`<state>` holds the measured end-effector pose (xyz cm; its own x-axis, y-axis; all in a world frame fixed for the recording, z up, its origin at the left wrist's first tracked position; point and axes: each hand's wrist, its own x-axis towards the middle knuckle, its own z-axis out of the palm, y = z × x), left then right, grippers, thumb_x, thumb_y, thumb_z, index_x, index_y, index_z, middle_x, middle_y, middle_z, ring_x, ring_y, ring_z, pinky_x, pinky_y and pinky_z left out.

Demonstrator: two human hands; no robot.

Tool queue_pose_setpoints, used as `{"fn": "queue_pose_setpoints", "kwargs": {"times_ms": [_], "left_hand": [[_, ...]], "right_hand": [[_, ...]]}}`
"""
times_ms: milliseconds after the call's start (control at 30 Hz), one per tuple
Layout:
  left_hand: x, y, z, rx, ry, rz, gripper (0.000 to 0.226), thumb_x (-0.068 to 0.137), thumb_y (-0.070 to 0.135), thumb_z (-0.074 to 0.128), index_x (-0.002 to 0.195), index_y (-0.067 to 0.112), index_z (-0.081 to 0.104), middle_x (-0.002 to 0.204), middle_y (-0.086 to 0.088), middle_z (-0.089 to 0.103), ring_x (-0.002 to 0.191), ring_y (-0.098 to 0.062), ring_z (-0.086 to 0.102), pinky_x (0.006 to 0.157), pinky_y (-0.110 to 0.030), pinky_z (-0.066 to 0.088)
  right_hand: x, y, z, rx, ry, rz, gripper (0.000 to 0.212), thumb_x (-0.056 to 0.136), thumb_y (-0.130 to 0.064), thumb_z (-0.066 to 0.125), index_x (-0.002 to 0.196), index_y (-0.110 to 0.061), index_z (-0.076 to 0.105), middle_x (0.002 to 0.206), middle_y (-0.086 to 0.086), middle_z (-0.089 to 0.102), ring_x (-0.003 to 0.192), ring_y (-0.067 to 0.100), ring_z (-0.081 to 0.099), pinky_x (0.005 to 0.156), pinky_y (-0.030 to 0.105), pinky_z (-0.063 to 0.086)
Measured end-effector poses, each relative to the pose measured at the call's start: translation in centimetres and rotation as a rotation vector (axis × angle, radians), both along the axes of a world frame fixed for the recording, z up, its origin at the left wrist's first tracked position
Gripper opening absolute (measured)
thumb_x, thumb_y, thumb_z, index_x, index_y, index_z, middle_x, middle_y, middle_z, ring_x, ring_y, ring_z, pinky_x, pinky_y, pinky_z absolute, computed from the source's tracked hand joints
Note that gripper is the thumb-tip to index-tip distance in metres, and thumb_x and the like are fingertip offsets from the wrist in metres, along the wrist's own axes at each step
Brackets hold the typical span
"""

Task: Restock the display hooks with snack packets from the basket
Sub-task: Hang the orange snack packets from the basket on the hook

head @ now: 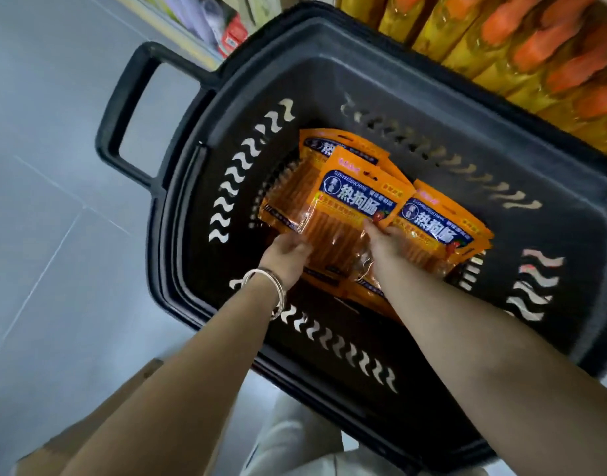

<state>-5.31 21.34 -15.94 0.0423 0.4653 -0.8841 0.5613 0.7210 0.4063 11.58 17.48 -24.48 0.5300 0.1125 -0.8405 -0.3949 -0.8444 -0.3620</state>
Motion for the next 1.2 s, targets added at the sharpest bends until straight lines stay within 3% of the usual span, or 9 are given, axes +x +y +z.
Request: {"fn": "queue_pose_setpoints", "kwargs": {"times_ms": [167,300,433,533,567,700,833,1000,1200], "left_hand": [[0.4,-0.1,0.5,0.102,0.08,-0.04,0.038,0.087,0.029,0.057,0.123,0.018,0.051,0.109,0.004,0.057,0.095,-0.014,0.054,0.079,-0.025,0.039],[0.7,0.0,1.2,0.139,0.02,-0.071,0.042,0.083,0.039,0.064,0.118,0.018,0.053,0.112,0.003,0.057,0.102,-0.015,0.055,0.081,-0.025,0.038],[0.8,0.1,1.0,-0.033,-0.049,-0.125,0.049,0.081,0.045,0.067,0.121,0.02,0.054,0.116,0.003,0.061,0.106,-0.016,0.058,0.091,-0.03,0.044],[0.7,-0.2,0.7,-0.026,0.015,-0.194,0.03,0.083,0.042,0.065,0.106,0.023,0.061,0.098,0.003,0.065,0.095,-0.018,0.06,0.078,-0.026,0.048],[0.7,-0.4,0.7,-0.031,-0.007,-0.243,0.021,0.085,0.043,0.062,0.095,0.025,0.064,0.09,0.005,0.065,0.089,-0.016,0.061,0.071,-0.023,0.047],[1.3,-0.7,0.5,-0.001,-0.026,-0.305,0.021,0.091,0.044,0.052,0.096,0.027,0.062,0.083,0.008,0.063,0.078,-0.01,0.06,0.063,-0.021,0.044],[1.0,-0.5,-0.2,-0.029,0.043,-0.238,0.033,0.095,0.04,0.046,0.123,0.024,0.05,0.108,0.0,0.062,0.101,-0.021,0.059,0.091,-0.038,0.048],[0.6,-0.2,-0.9,-0.007,0.117,-0.208,0.033,0.094,0.041,0.045,0.12,0.022,0.051,0.107,-0.002,0.062,0.097,-0.024,0.061,0.089,-0.042,0.051],[0.5,0.0,-0.1,-0.011,0.042,-0.099,0.023,0.091,0.031,0.053,0.114,0.032,0.051,0.101,0.004,0.062,0.088,-0.014,0.061,0.071,-0.029,0.05]], "right_hand": [[0.1,-2.7,2.7,0.076,0.003,0.105,0.061,0.093,-0.045,0.052,0.145,-0.022,0.027,0.146,0.008,0.039,0.129,0.031,0.045,0.104,0.05,0.038],[2.0,-4.5,5.4,0.127,0.112,0.121,0.077,0.089,-0.048,0.056,0.15,-0.031,0.013,0.154,0.006,0.027,0.134,0.029,0.04,0.108,0.051,0.036],[3.6,-5.1,6.8,0.188,0.407,0.054,0.093,0.075,-0.044,0.069,0.149,-0.031,0.015,0.141,0.01,0.048,0.117,0.027,0.056,0.105,0.048,0.042],[4.2,-4.9,6.6,0.225,0.517,0.018,0.068,0.076,-0.051,0.061,0.132,-0.017,0.043,0.119,0.007,0.062,0.111,0.023,0.06,0.095,0.037,0.048],[4.4,-5.0,6.4,0.219,0.496,0.008,0.05,0.081,-0.054,0.056,0.123,-0.03,0.046,0.111,0.002,0.063,0.105,0.02,0.06,0.092,0.032,0.047],[6.0,-6.9,3.3,-0.013,0.038,-0.046,0.021,0.087,-0.034,0.065,0.102,-0.022,0.058,0.112,0.005,0.063,0.1,0.022,0.061,0.09,0.04,0.049],[6.3,-8.2,0.7,-0.171,-0.043,-0.163,0.075,0.075,-0.029,0.078,0.135,-0.019,0.034,0.133,0.013,0.05,0.117,0.035,0.052,0.098,0.05,0.044],[5.4,-7.4,-1.0,-0.277,-0.006,-0.202,0.108,0.056,-0.034,0.09,0.141,-0.017,0.025,0.139,0.017,0.044,0.126,0.04,0.045,0.105,0.055,0.037],[3.7,-7.9,1.6,-0.098,-0.16,-0.071,0.048,0.071,-0.015,0.08,0.111,-0.016,0.054,0.106,0.006,0.063,0.083,0.02,0.058,0.077,0.027,0.044]]}}
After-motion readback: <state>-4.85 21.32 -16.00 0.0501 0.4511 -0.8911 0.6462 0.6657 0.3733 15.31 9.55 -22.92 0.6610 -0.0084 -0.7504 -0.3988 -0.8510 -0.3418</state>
